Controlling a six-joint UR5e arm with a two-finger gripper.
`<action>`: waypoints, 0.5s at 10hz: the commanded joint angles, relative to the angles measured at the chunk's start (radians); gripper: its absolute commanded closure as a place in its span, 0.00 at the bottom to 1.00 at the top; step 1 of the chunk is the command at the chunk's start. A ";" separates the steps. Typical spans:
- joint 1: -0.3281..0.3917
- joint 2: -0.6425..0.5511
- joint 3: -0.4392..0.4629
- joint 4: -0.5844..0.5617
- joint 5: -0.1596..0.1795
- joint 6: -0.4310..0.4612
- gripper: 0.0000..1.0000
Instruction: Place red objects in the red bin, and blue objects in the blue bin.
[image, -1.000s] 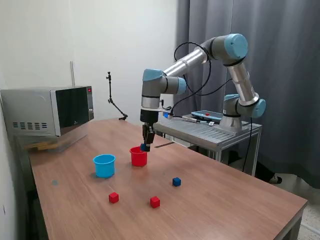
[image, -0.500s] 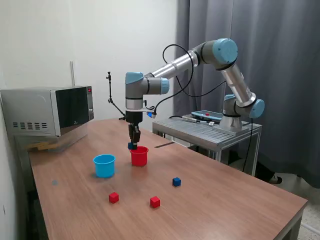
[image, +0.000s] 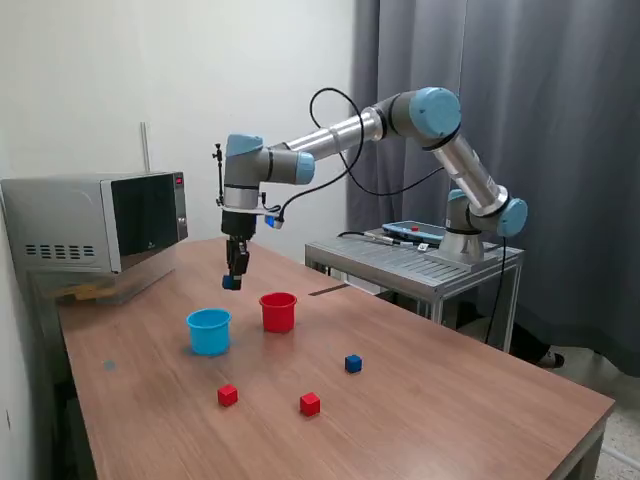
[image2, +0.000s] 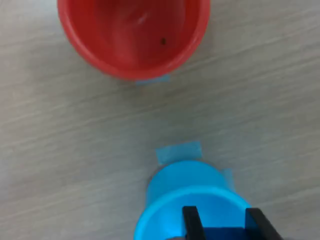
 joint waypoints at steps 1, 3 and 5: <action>-0.006 0.047 -0.056 0.007 0.004 -0.013 1.00; -0.004 0.076 -0.091 0.007 0.007 -0.026 1.00; -0.003 0.098 -0.111 0.007 0.009 -0.049 1.00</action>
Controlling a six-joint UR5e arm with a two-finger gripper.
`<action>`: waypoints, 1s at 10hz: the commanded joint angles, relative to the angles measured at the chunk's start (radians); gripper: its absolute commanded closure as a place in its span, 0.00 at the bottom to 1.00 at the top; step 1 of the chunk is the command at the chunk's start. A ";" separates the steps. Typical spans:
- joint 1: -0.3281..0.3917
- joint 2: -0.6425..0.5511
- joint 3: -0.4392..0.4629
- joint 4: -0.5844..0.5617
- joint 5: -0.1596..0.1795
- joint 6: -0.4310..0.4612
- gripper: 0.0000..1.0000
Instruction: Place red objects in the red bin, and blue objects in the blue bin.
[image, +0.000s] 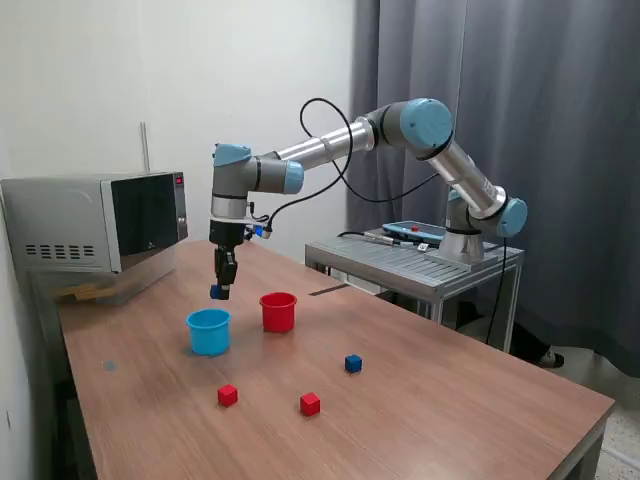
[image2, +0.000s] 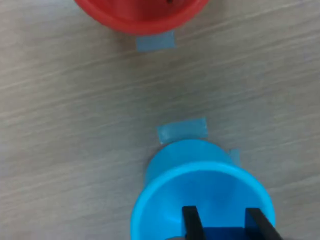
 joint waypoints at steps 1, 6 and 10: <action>0.003 0.026 -0.027 -0.001 0.001 -0.025 1.00; 0.004 0.058 -0.056 -0.001 0.003 -0.045 1.00; 0.008 0.072 -0.071 -0.003 0.003 -0.054 1.00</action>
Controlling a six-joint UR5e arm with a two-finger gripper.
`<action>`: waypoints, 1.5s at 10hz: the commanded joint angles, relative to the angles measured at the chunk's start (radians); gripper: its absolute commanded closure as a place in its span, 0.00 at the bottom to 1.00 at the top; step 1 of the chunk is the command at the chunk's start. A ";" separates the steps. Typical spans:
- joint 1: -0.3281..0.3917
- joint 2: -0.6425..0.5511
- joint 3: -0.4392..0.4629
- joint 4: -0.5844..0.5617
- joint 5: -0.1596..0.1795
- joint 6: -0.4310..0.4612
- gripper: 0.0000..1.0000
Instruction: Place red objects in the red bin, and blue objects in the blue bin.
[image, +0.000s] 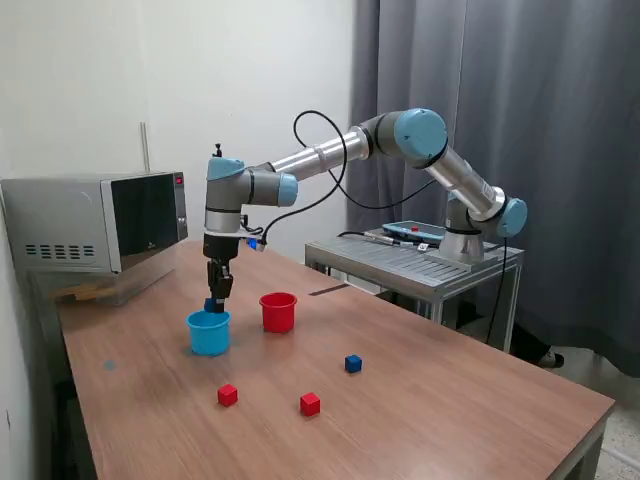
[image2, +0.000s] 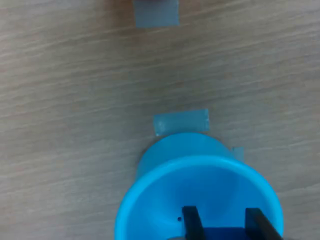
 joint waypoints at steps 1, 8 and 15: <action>0.001 0.003 -0.007 -0.001 0.000 -0.001 1.00; 0.004 0.008 -0.006 -0.001 0.000 0.002 0.00; 0.052 -0.111 0.149 -0.004 -0.014 0.168 0.00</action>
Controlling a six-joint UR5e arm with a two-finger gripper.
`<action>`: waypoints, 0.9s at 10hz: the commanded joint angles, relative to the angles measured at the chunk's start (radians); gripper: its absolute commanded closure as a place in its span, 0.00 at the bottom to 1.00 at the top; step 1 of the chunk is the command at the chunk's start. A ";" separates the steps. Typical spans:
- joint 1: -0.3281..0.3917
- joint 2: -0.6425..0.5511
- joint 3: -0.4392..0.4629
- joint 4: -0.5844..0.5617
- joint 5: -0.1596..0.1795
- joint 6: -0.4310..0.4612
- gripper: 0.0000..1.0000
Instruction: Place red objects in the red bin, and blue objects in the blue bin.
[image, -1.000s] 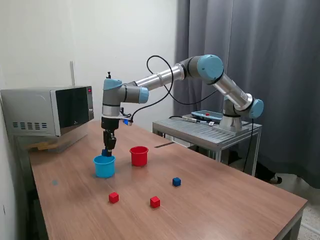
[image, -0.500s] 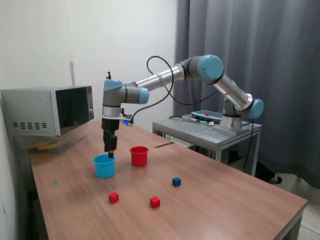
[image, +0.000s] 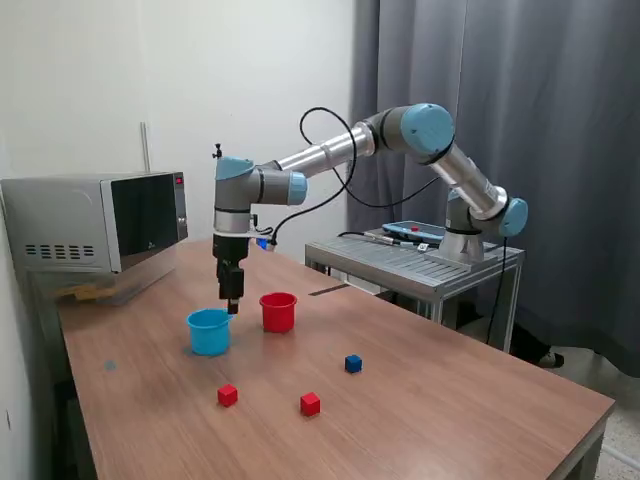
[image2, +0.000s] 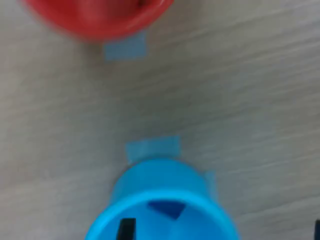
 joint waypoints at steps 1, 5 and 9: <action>0.054 -0.118 0.147 -0.006 -0.024 0.142 0.00; 0.272 -0.169 0.250 -0.001 -0.136 0.276 0.00; 0.323 -0.196 0.458 -0.039 -0.056 0.276 0.00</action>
